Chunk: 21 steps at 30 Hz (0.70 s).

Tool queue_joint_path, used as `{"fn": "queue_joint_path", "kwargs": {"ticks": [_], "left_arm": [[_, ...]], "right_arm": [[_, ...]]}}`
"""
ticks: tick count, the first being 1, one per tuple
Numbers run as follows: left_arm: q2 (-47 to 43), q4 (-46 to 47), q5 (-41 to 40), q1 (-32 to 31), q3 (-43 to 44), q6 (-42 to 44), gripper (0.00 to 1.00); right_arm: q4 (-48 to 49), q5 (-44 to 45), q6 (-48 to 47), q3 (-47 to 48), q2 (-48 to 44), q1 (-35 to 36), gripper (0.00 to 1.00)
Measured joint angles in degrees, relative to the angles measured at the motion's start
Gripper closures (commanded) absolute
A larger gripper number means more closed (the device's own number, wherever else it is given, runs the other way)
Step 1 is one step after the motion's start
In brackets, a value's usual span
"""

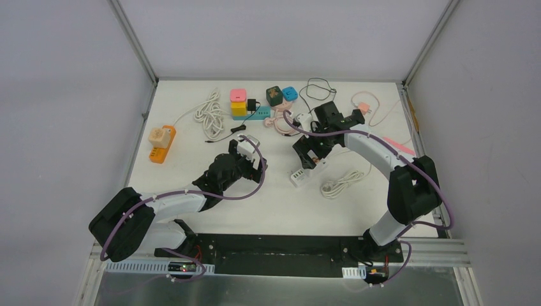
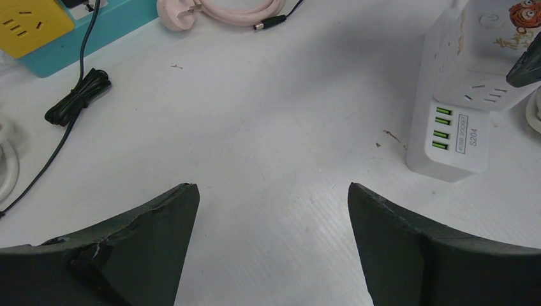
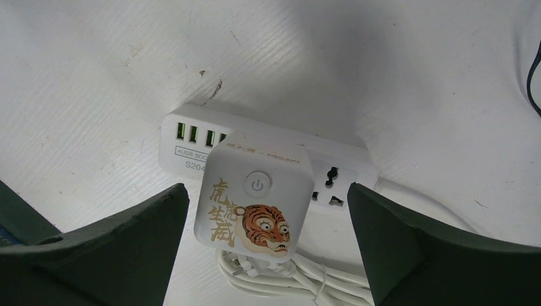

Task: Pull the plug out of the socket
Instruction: Remove the plug from the socket.

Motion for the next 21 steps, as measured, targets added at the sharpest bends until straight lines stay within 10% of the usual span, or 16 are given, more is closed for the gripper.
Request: {"fn": "queue_joint_path", "kwargs": {"ticks": [21], "left_arm": [[0.00, 0.00, 0.00, 0.00, 0.00, 0.02, 0.10]], "right_arm": [[1.49, 2.43, 5.11, 0.02, 2.97, 1.57, 0.05]]}}
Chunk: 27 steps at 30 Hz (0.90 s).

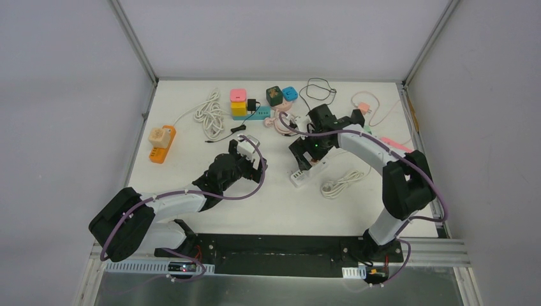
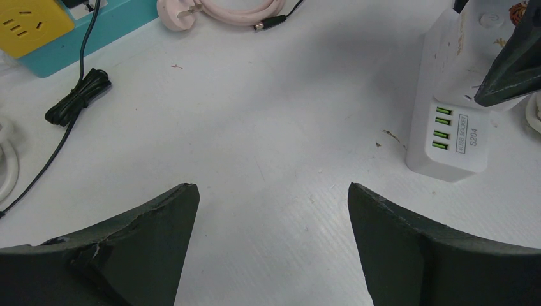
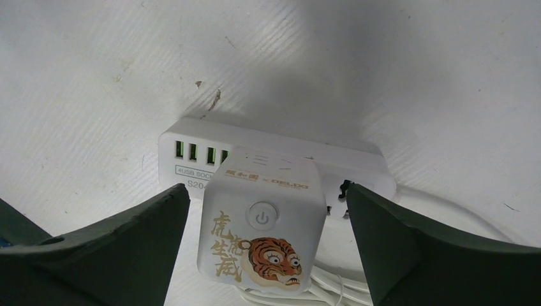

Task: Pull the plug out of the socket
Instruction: Remove the plug from the socket.

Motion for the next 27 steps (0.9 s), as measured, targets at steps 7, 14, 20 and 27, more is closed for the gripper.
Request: {"fn": "queue_joint_path", "kwargs": {"ticks": [7, 14, 20, 27], "left_arm": [[0.00, 0.00, 0.00, 0.00, 0.00, -0.02, 0.10], [0.00, 0.00, 0.11, 0.00, -0.02, 0.13, 0.10], [1.18, 0.15, 7.34, -1.07, 1.46, 0.83, 0.10], [11.30, 14.58, 13.55, -5.09, 1.07, -6.27, 0.11]], "right_arm": [[-0.61, 1.73, -0.04, 0.44, 1.75, 0.61, 0.31], [-1.42, 2.03, -0.02, 0.63, 2.23, 0.72, 0.72], [-1.44, 1.42, 0.04, 0.66, 2.25, 0.66, 1.00], [0.39, -1.84, 0.02, -1.27, 0.96, -1.25, 1.00]]}}
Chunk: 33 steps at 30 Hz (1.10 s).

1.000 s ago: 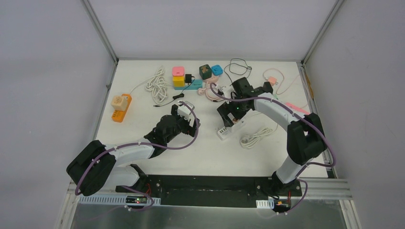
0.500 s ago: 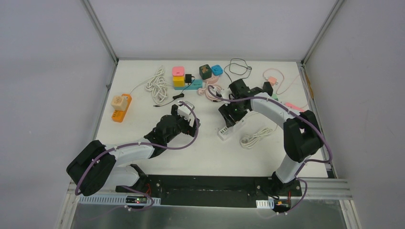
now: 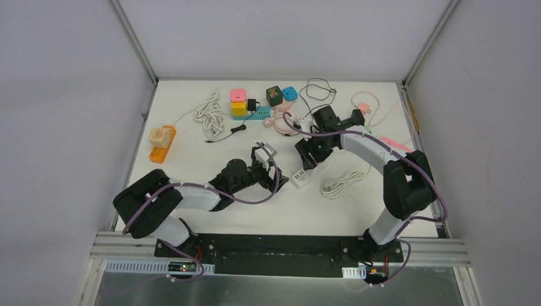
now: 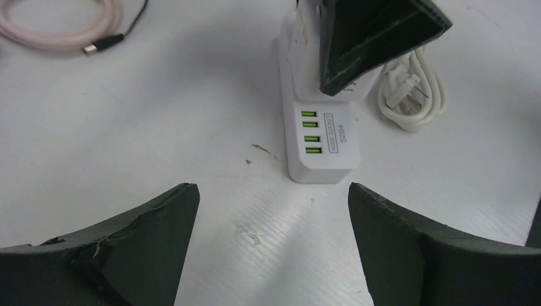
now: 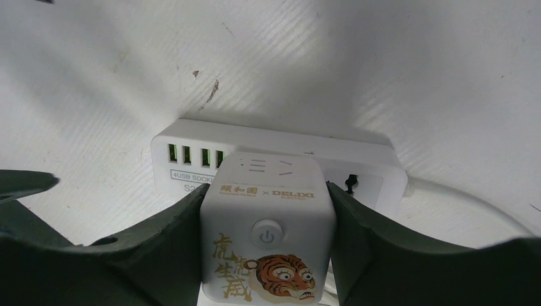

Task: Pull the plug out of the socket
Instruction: Remove the plug from the socket.

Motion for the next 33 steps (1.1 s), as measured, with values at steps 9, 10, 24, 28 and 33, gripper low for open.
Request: {"fn": "queue_joint_path", "kwargs": {"ticks": [9, 10, 24, 28, 33], "left_arm": [[18.29, 16.31, -1.51, -7.34, 0.17, 1.18, 0.11], [22.53, 19.65, -1.44, -7.98, 1.07, 3.04, 0.11], [36.48, 31.52, -3.41, -9.94, 9.90, 11.78, 0.39], [36.59, 31.61, -3.72, -10.29, 9.88, 11.56, 0.64], [36.76, 31.82, -4.31, -10.32, 9.90, 11.30, 1.00]], "right_arm": [[3.13, -3.15, -0.28, -4.55, -3.69, -1.79, 1.00], [3.28, -3.19, -0.31, -4.70, -3.69, -1.79, 1.00], [5.09, -3.37, -0.48, -5.44, -3.69, -1.79, 1.00], [5.57, -3.21, -0.42, -5.49, -3.69, -1.79, 1.00], [5.99, -3.13, -0.20, -5.53, -3.69, -1.84, 1.00]]}}
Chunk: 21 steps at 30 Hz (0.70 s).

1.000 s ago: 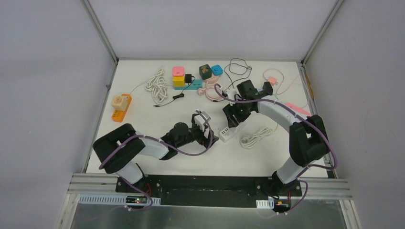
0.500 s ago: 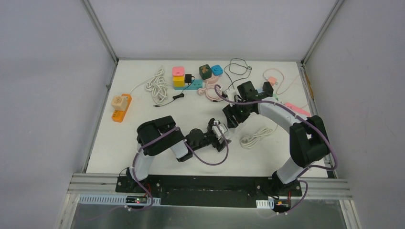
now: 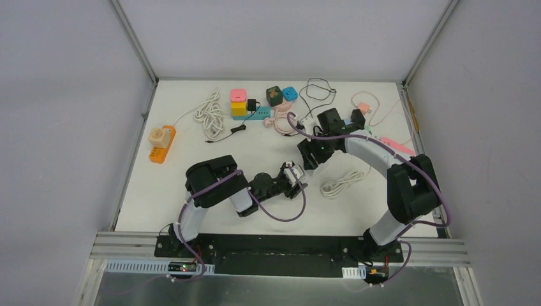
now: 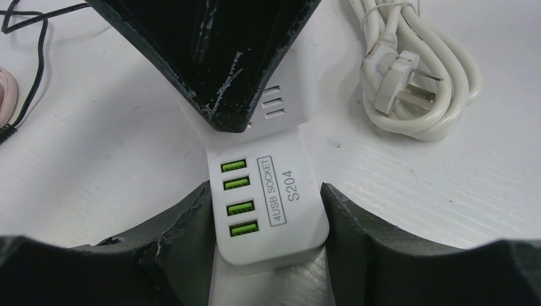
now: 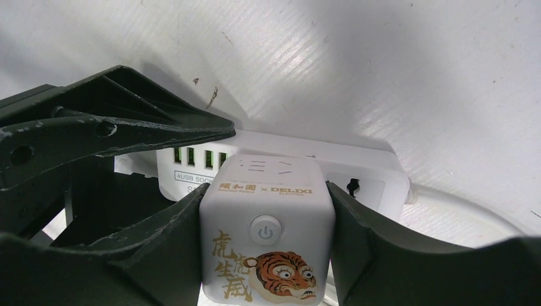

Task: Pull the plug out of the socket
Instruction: Remove the plug from the socket.

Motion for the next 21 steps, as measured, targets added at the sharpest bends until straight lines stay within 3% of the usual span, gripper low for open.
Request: {"fn": "queue_joint_path", "kwargs": {"ticks": [12, 21], "left_arm": [[0.00, 0.11, -0.46, 0.00, -0.13, -0.39, 1.00], [0.00, 0.74, 0.26, -0.35, -0.20, 0.74, 1.00]], "right_arm": [[3.45, 6.23, 0.35, -2.89, -2.69, 4.22, 1.00], [1.33, -1.51, -0.04, -2.84, -2.69, -1.53, 1.00]]}}
